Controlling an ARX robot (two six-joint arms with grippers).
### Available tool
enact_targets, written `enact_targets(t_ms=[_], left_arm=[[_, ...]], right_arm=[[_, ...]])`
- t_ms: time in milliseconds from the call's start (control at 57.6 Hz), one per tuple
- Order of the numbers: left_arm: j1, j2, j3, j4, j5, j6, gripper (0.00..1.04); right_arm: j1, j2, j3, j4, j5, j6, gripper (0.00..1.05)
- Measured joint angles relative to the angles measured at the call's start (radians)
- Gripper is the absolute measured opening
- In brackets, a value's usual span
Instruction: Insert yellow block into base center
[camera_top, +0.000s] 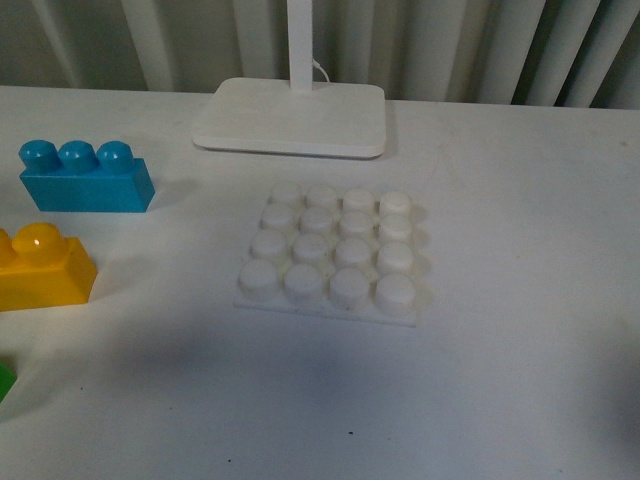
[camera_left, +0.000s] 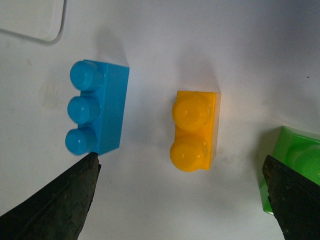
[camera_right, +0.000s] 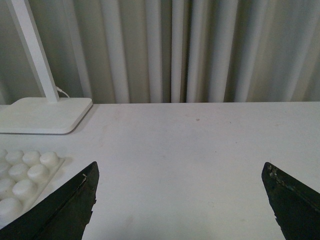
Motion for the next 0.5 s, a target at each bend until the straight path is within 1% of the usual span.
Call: enact_targets(t_ms=[156, 503], left_arm=[[-0.043, 0.084, 0.057, -0.021, -0.045, 0.018, 0.98], [-0.112, 0.218, 0.123, -0.081, -0.065, -0.003, 0.98]], right_arm=[[0.000, 0.000, 0.000, 0.000, 0.000, 0.000, 0.96], [0.000, 0.000, 0.000, 0.000, 0.000, 0.000, 0.96]])
